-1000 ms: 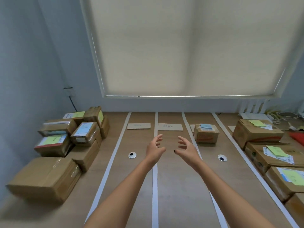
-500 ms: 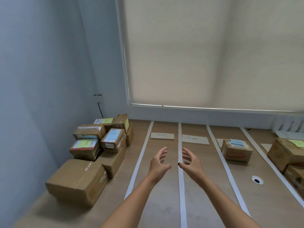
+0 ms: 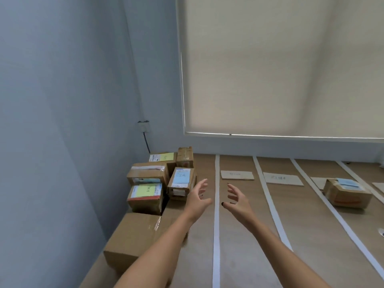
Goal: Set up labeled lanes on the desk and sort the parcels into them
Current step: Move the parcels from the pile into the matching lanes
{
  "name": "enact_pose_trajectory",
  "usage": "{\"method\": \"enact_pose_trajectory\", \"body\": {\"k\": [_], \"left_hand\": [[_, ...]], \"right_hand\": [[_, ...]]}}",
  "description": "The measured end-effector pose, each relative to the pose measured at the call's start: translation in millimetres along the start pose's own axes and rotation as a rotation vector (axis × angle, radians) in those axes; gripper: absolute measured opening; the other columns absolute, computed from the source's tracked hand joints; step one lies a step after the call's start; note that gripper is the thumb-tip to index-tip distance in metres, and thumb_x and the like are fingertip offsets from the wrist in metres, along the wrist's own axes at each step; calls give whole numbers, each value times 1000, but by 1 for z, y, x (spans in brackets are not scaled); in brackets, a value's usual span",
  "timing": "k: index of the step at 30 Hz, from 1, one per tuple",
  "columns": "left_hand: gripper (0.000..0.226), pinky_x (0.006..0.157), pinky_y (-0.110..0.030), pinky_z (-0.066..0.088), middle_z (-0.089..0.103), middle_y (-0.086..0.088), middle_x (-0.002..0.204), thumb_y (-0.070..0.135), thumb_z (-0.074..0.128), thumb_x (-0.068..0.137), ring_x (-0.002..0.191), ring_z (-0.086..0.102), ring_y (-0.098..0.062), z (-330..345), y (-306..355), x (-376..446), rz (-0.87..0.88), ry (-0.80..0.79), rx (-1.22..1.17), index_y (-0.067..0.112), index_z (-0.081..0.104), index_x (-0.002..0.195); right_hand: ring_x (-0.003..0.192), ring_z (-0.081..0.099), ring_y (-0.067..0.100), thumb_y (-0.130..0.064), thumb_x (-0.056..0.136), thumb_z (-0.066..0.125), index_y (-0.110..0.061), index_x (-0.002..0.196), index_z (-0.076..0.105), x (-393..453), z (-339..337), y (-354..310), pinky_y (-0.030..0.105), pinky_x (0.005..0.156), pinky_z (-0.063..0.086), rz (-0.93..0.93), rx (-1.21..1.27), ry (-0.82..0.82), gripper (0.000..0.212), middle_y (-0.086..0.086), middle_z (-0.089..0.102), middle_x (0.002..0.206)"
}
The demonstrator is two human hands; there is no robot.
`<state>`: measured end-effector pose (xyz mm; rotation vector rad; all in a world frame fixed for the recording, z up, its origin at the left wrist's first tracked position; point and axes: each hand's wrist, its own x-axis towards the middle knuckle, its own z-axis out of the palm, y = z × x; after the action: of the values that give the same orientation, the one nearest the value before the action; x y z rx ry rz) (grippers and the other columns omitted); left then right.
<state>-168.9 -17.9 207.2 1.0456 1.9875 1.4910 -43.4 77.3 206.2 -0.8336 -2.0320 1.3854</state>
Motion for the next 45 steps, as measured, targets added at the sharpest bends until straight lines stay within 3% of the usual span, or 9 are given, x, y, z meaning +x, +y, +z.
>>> {"method": "enact_pose_trajectory", "body": {"k": [8,13,17,21,26,30,40,45], "left_hand": [[61,86,-22,44,39,-1,144,6,60,86,130,41,-21,-83,-34,33,-44,2,-23,29,37,138],[62,86,-21,43,40,-4,144,5,59,87,130,41,-21,-105,-54,60,-116,27,-49,25,35,141],[61,74,-11,44,43,-4,143,6,60,88,128,43,-18,-115,-76,88,-157,56,-32,22,36,141],[62,95,-29,44,35,-3,145,9,61,87,129,38,-18,-115,-98,117,-186,87,92,19,35,142],[64,92,-22,36,30,-2,146,11,59,87,127,38,-17,-108,-121,142,-225,30,149,20,30,143],[60,92,-23,35,31,-1,144,14,58,88,124,40,-15,-108,-133,159,-240,41,152,23,32,142],[58,88,-23,37,41,-1,141,16,57,90,122,40,-13,-106,-129,157,-325,10,16,25,31,141],[67,89,-24,36,32,-2,145,18,60,89,130,37,-19,-98,-113,135,-326,-18,-10,26,24,145]], "right_hand": [[120,48,23,0,81,63,-11,142,36,32,86,-26,33,94,46,74,38,-9,68,12,44,139],[123,45,21,-13,81,68,-15,145,32,60,108,-21,36,99,44,103,-4,-61,73,9,41,141],[124,44,20,-18,82,68,-17,146,30,89,120,-13,33,97,43,139,-7,-71,75,8,39,143],[128,41,22,-20,84,66,-19,146,29,111,138,8,31,95,40,217,-5,-63,72,7,38,145],[132,37,19,-20,89,60,-22,146,25,140,162,26,32,100,38,283,36,-74,67,4,36,148],[110,40,4,-16,90,57,-27,142,29,158,176,35,9,75,40,274,63,-108,60,-1,45,142],[122,48,14,-22,89,62,-23,141,29,159,185,31,12,76,45,274,103,-85,61,0,47,140],[118,50,16,-24,87,65,-21,140,24,137,171,24,25,86,50,292,84,-41,68,2,47,139]]}}
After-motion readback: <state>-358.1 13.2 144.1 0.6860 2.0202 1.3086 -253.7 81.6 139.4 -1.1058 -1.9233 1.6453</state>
